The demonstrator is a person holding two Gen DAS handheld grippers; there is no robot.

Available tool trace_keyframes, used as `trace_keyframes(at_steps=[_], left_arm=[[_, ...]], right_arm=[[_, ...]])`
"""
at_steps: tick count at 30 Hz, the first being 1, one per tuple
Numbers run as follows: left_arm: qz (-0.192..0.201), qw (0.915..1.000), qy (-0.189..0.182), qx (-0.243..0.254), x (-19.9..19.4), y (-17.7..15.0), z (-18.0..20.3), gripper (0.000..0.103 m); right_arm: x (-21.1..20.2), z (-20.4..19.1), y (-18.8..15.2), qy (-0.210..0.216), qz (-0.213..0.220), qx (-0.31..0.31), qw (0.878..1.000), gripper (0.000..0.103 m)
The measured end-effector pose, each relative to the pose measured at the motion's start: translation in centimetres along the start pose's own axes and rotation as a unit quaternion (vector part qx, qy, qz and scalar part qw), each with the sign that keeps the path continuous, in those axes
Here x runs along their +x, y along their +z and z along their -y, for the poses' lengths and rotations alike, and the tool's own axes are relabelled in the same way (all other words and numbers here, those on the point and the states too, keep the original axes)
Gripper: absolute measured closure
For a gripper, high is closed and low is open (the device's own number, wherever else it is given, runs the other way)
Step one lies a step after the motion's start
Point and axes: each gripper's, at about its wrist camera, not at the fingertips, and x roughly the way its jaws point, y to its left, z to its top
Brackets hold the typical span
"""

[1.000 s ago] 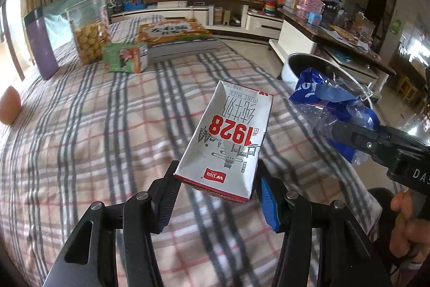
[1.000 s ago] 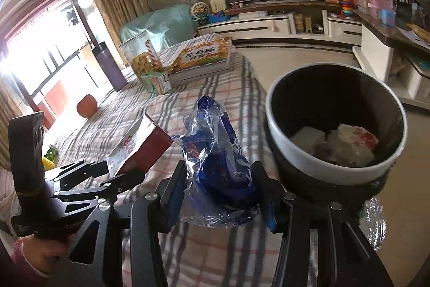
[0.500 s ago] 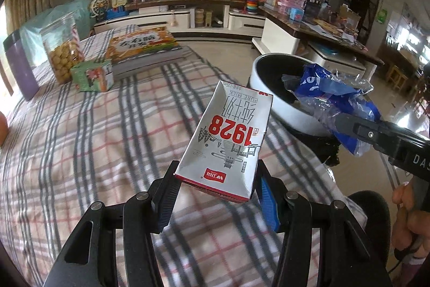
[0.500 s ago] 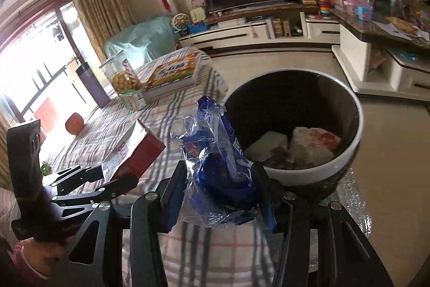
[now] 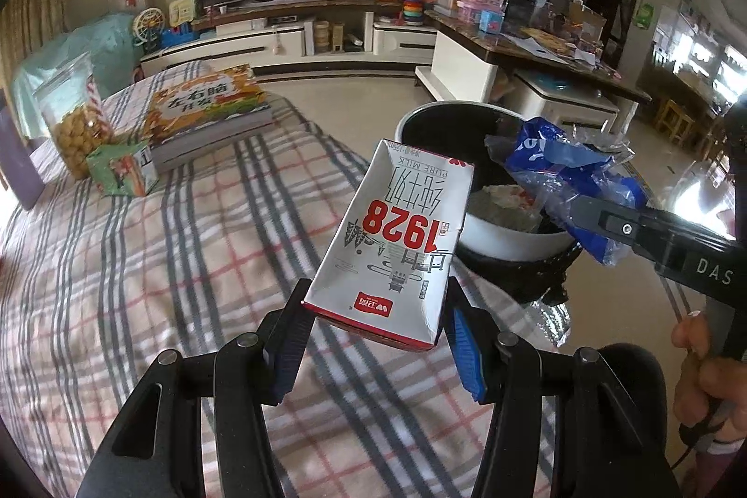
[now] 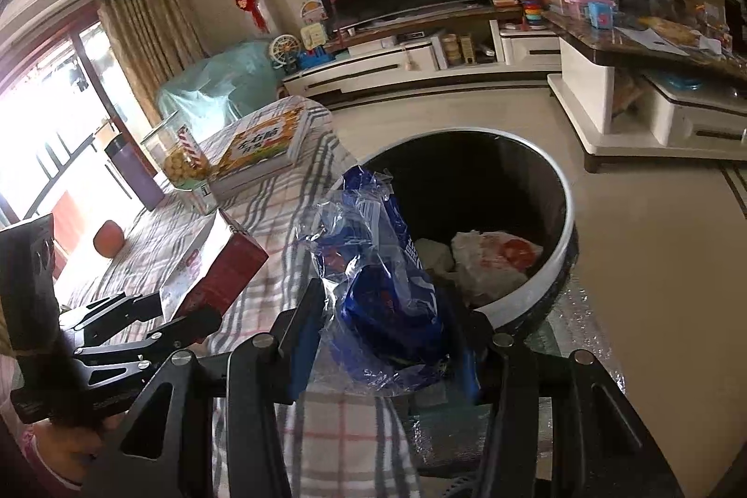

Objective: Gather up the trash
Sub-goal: 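Carry the milk carton and blue bag over the bin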

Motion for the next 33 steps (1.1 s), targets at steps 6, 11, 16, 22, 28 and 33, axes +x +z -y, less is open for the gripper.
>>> trace_keyframes(at_steps=[6, 11, 16, 22, 28, 33], left_arm=[[0.001, 1.0, -0.006, 0.005, 0.3, 0.5, 0.5, 0.05], [0.001, 0.9999, -0.009, 0.011, 0.5, 0.9, 0.8, 0.05], [0.001, 0.9998, -0.01, 0.016, 0.9, 1.2, 1.1, 0.05], [-0.003, 0.9997, -0.012, 0.019, 1.6, 1.6, 1.4, 0.05], [-0.005, 0.9997, -0.011, 0.022, 2.0, 2.2, 1.9, 0.05], [-0.004, 0.9996, -0.009, 0.028, 2.3, 2.8, 2.3, 0.05]], right_arm=[[-0.2, 0.5, 0.1, -0.003, 0.002, 0.002, 1.0, 0.054], [-0.4, 0.6, 0.3, -0.002, 0.004, 0.003, 1.0, 0.054], [-0.6, 1.2, 0.5, -0.006, 0.005, 0.004, 1.0, 0.054], [-0.8, 1.7, 0.5, -0.009, 0.008, 0.009, 1.0, 0.054], [-1.1, 2.1, 0.7, -0.015, 0.01, 0.013, 1.0, 0.054], [-1.1, 2.4, 0.9, -0.018, 0.01, 0.017, 1.0, 0.054]])
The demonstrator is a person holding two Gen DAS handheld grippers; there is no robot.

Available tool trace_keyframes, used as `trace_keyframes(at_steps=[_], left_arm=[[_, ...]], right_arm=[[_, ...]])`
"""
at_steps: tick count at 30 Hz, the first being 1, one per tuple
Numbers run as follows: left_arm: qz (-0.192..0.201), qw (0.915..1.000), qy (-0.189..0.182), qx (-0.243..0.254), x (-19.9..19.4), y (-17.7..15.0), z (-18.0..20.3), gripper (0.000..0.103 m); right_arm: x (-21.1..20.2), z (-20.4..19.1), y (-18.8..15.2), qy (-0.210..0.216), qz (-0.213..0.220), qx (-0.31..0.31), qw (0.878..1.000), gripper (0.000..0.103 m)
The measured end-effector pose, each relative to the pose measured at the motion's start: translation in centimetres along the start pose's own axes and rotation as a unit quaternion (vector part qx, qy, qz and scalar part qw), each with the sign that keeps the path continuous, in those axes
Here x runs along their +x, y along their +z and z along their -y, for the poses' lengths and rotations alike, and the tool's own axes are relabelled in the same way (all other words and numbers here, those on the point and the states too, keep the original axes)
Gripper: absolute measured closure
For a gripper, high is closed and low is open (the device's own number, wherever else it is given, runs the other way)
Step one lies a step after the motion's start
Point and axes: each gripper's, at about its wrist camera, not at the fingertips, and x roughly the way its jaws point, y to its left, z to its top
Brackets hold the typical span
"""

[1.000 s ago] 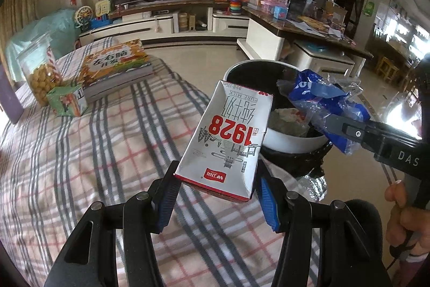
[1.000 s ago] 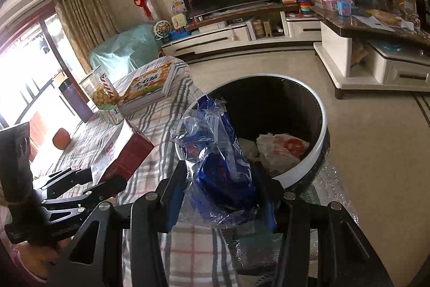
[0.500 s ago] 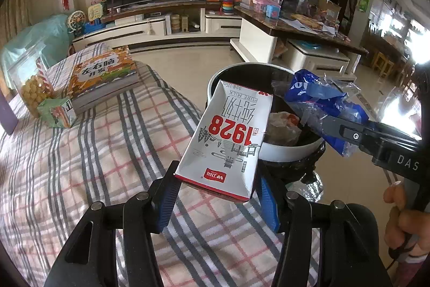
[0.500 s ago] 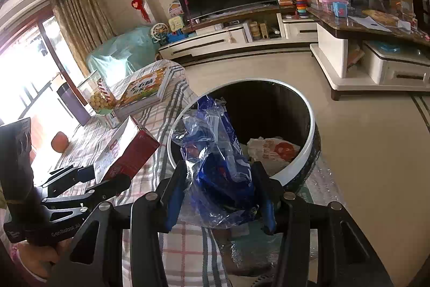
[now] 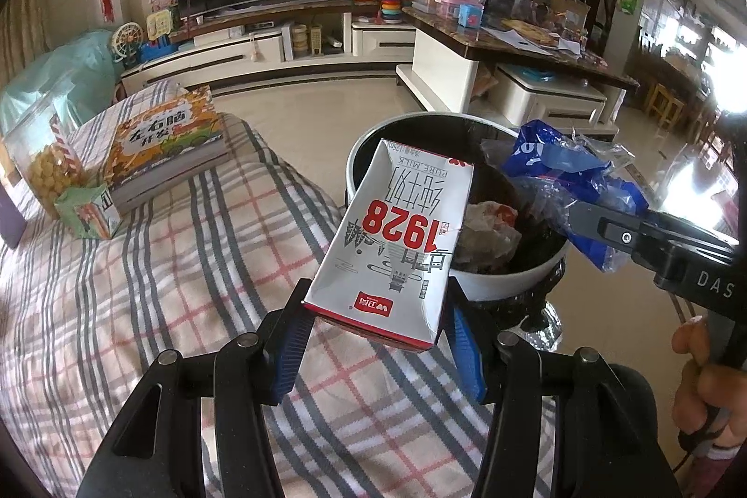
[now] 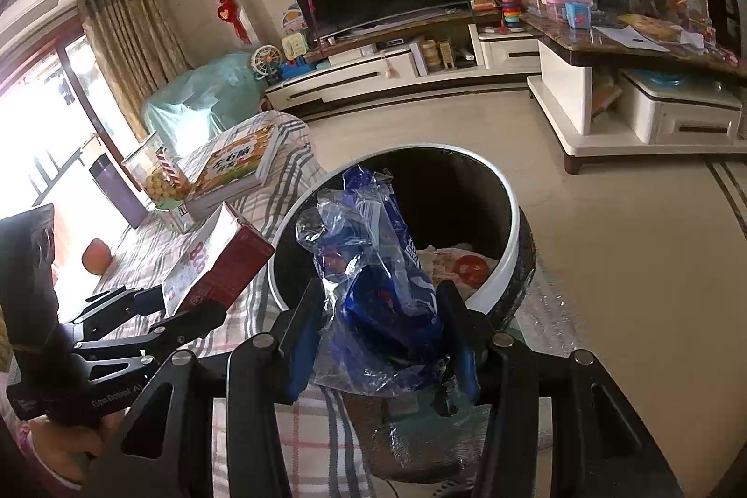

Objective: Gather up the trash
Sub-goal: 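Hold the milk carton and blue bag above the bin opening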

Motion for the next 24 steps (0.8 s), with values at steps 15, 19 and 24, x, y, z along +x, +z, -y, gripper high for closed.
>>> trace_keyframes(at_steps=[15, 19, 24], left_arm=[[-0.003, 0.9999, 0.0, 0.017, 1.0, 1.4, 1.2, 0.05], [-0.004, 0.9998, -0.003, 0.018, 1.5, 1.9, 1.2, 0.05], [-0.006, 0.9997, -0.002, 0.025, 2.2, 2.5, 1.7, 0.05]], right_arm=[[0.8, 0.5, 1.3, -0.009, -0.008, 0.001, 1.0, 0.054], [0.9, 0.5, 1.7, -0.012, -0.007, 0.001, 1.0, 0.054], [1.3, 0.8, 2.2, -0.016, -0.009, 0.001, 1.0, 0.054]])
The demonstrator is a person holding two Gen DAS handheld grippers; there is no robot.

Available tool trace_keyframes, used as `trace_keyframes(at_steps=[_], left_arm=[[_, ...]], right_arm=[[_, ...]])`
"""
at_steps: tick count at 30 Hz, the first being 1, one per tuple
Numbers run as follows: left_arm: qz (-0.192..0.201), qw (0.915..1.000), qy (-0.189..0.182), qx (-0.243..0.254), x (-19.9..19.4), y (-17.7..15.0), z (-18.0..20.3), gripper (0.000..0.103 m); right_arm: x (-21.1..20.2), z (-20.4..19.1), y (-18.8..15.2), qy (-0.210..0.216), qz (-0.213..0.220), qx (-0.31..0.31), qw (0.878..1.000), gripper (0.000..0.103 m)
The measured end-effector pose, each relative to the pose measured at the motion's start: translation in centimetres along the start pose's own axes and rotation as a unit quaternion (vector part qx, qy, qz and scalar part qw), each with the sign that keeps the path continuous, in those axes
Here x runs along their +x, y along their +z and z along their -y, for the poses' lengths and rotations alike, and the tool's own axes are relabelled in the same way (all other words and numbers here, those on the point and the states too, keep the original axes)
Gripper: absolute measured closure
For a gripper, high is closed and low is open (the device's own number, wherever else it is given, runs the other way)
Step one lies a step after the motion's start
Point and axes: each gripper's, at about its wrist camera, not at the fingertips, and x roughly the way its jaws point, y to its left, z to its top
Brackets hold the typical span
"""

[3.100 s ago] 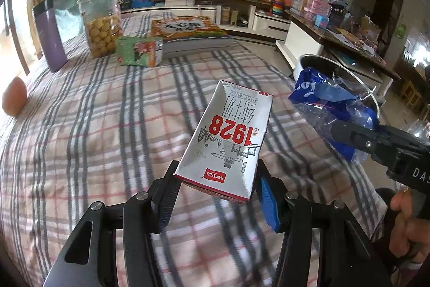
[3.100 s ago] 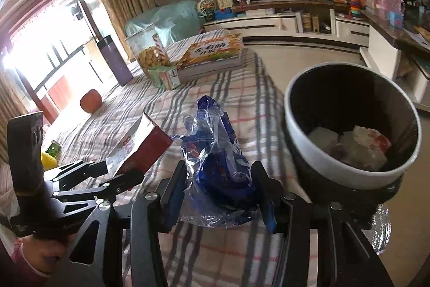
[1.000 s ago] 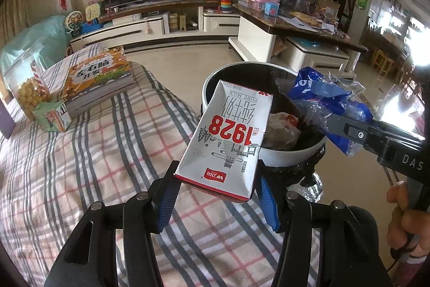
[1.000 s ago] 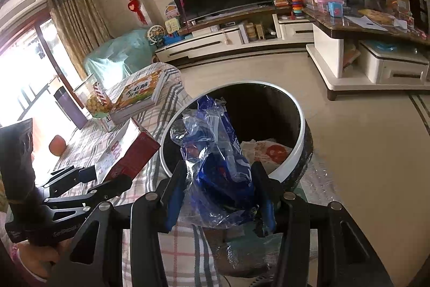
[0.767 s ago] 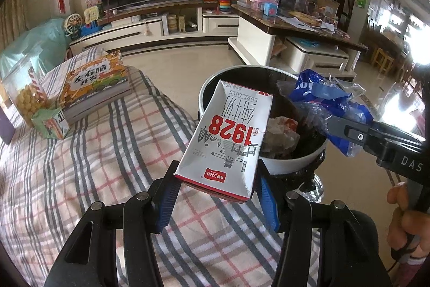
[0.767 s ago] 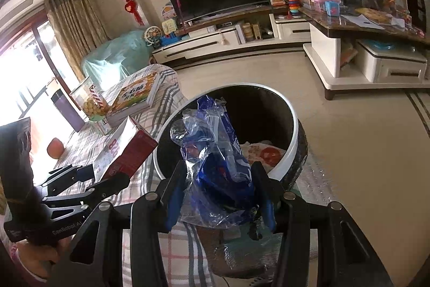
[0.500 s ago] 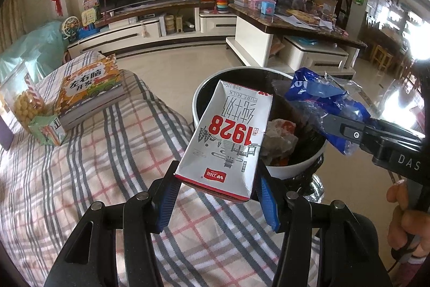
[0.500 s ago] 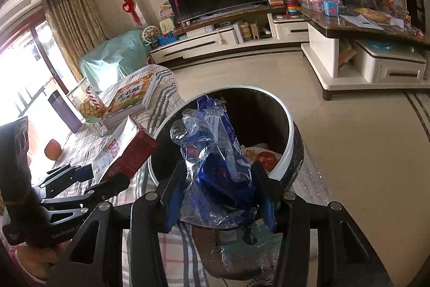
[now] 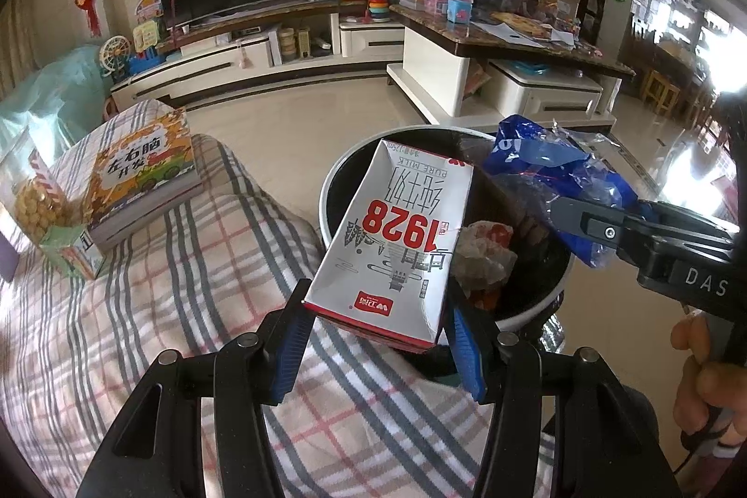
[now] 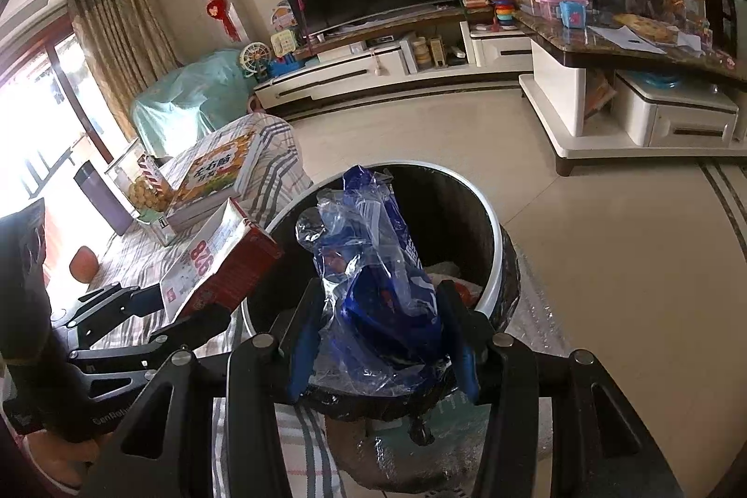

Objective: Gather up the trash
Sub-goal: 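Hold the milk carton and blue bag above the bin opening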

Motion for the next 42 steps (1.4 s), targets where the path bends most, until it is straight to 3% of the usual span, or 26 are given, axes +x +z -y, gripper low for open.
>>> trace_keyframes(at_steps=[42], left_arm=[[-0.029, 0.9995, 0.004, 0.006, 4.2, 2.7, 0.8, 0.05]], right_arm=[[2.3, 1.0, 1.8, 0.0, -0.023, 0.009, 1.0, 0.054]])
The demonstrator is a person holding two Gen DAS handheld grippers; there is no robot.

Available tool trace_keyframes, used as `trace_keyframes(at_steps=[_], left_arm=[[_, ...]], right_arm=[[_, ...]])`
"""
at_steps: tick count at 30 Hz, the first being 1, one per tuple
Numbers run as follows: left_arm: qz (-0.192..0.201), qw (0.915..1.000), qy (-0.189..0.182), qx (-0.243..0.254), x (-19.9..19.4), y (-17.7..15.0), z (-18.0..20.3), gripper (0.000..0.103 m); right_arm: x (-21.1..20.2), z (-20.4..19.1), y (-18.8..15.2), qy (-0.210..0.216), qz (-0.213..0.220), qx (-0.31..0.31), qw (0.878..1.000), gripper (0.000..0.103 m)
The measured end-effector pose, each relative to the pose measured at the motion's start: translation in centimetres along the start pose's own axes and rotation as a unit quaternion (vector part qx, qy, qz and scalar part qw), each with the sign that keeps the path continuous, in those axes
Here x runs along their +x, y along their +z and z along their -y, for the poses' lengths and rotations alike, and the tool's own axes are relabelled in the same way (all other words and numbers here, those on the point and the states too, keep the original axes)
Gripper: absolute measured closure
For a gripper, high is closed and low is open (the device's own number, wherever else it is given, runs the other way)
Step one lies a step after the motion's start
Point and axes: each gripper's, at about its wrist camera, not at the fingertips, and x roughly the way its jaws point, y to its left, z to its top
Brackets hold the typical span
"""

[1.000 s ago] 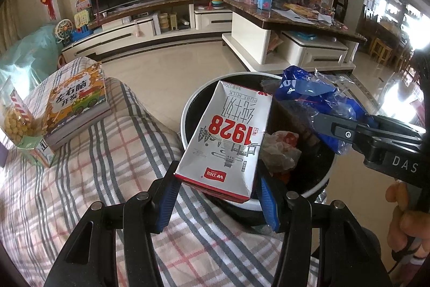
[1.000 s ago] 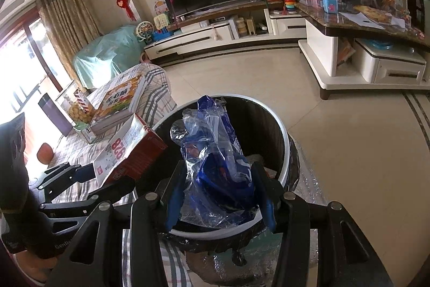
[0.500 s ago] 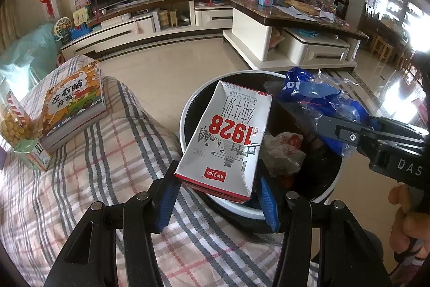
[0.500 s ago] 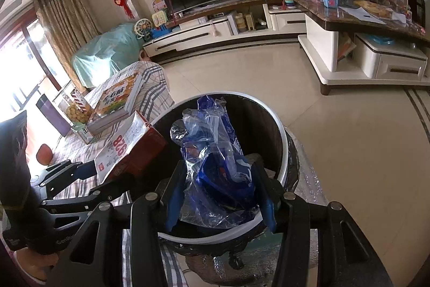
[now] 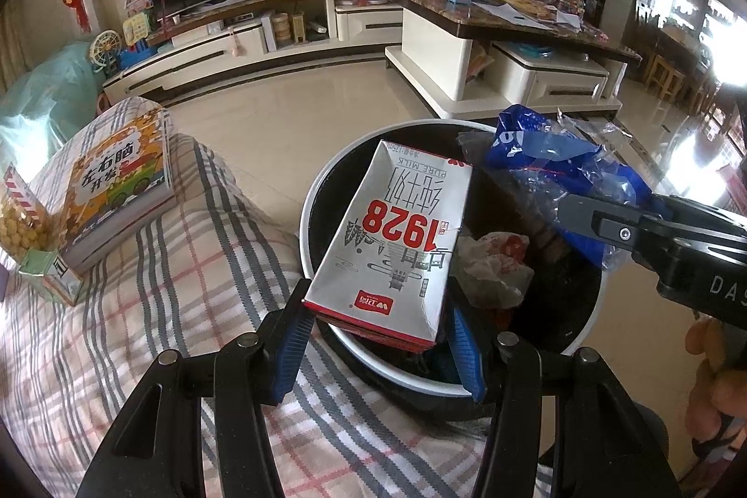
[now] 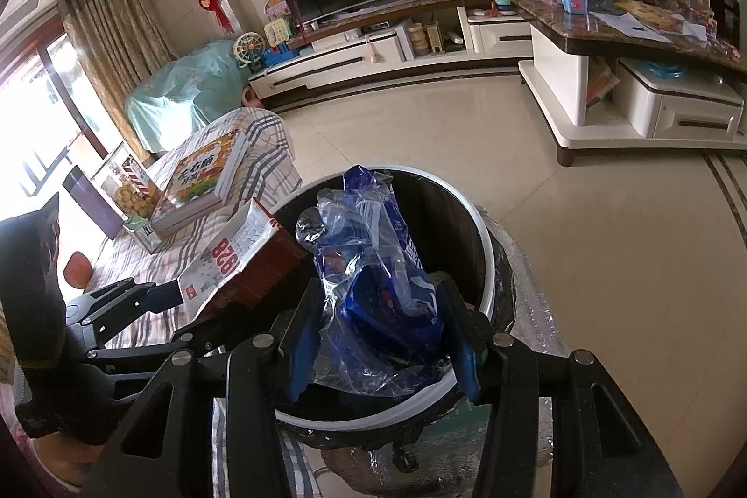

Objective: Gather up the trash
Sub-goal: 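Hold the milk carton and blue bag above the bin opening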

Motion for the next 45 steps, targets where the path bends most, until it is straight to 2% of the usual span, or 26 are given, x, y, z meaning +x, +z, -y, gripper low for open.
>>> trace_keyframes(at_steps=[37, 45], left_arm=[[-0.017, 0.9998, -0.003, 0.007, 1.7, 1.4, 0.4, 0.05], [-0.014, 0.9998, -0.009, 0.011, 1.5, 2.0, 0.3, 0.049]], right_arm=[[1.6, 0.7, 0.6, 0.008, -0.016, 0.005, 1.0, 0.053], [1.5, 1.0, 1.0, 0.012, -0.017, 0.009, 1.0, 0.05]])
